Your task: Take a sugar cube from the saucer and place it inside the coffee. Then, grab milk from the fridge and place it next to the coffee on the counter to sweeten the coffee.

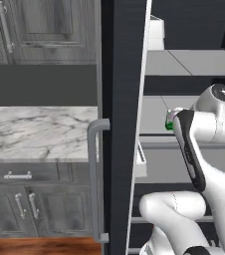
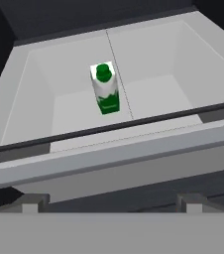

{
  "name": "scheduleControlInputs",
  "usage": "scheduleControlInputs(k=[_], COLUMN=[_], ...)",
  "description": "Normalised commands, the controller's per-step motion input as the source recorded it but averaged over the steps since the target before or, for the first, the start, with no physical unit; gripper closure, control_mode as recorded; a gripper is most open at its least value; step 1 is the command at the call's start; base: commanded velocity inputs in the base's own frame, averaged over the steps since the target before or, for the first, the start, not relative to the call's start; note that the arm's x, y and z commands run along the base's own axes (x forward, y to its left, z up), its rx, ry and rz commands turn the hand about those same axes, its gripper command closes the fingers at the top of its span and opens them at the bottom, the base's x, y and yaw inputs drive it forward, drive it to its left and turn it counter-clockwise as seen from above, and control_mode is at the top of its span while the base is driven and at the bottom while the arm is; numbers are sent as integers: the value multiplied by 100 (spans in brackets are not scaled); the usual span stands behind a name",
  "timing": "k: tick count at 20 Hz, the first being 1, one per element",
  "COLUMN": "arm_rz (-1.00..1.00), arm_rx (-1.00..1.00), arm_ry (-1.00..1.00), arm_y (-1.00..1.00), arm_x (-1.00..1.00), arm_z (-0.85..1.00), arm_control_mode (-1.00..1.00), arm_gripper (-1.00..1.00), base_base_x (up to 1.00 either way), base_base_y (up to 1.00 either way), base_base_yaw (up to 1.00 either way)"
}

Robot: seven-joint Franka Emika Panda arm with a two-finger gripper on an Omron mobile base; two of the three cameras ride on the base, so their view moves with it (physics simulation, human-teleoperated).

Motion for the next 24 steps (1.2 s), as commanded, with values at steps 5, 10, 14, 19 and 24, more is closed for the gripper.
scheduleControlInputs(k=[5,10,14,19,24], arm_rz=[1,10,5,0,0], arm_rx=[-1,-2,0,-1,-3], arm_ry=[0,0,0,0,0], arm_y=[-8,-35,-12,2,1], arm_x=[43,19,14,35,38], arm_z=[-13,-28,-4,-7,-19], arm_control_mode=[-100,-100,-100,-100,-100], arm_gripper=[-100,-100,-100,-100,-100], base_base_x=[0,0,0,0,0], base_base_y=[0,0,0,0,0], base_base_yaw=[0,0,0,0,0])
